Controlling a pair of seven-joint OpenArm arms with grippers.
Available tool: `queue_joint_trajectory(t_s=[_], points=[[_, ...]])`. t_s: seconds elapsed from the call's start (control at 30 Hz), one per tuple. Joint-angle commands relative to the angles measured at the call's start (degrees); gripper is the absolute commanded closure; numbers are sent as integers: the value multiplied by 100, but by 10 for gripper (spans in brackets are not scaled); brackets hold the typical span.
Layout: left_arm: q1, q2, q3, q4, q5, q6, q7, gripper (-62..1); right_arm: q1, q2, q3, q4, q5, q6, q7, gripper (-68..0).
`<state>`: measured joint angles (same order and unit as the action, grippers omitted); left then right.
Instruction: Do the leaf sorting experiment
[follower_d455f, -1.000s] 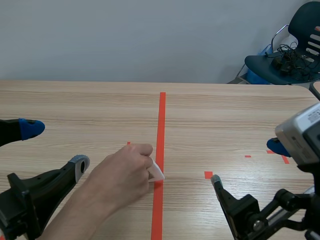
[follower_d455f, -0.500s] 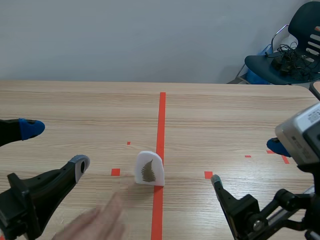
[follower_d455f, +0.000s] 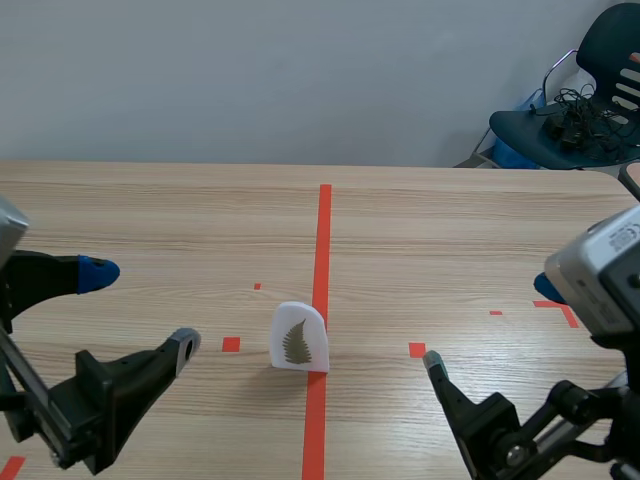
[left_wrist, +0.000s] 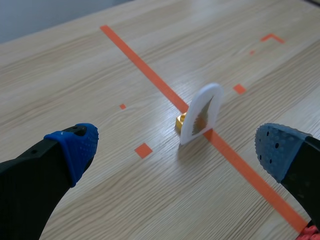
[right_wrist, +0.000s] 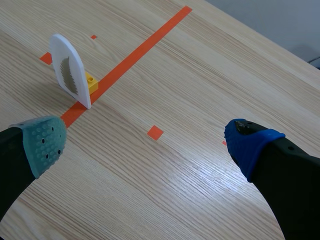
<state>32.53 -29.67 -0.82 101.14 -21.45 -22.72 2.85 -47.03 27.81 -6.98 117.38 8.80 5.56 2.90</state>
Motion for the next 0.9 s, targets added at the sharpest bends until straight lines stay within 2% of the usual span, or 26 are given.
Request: queue_joint_trajectory(t_s=[0.0, 0.13, 0.27, 0.47, 0.63, 0.7, 0.87], points=[[-251, 33, 190, -254, 116, -61, -92, -623, 52, 39, 35, 164, 20, -2, 68, -679], [-946, 162, 750, -1161, 409, -125, -439, -623, 48, 39, 44, 177, 20, -24, 83, -679], [-1663, 470, 1366, -2118, 667, -313, -739, -623, -15, 39, 197, 210, 92, -20, 238, -679], [-2522, 975, 2260, -3285, 1351, -352, -1399, -623, -94, 39, 407, 267, 101, -20, 188, -679], [-3180, 1493, 2610, -4087, 1593, -92, -1663, -623, -92, 39, 442, 267, 101, -17, 166, -679], [-3399, 1668, 2658, -4343, 1600, -4, -1676, -623, -92, 39, 442, 267, 101, -17, 129, -679], [-3700, 1856, 2664, -4701, 1646, 55, -1722, -623, -92, 39, 442, 267, 101, -17, 105, -679]])
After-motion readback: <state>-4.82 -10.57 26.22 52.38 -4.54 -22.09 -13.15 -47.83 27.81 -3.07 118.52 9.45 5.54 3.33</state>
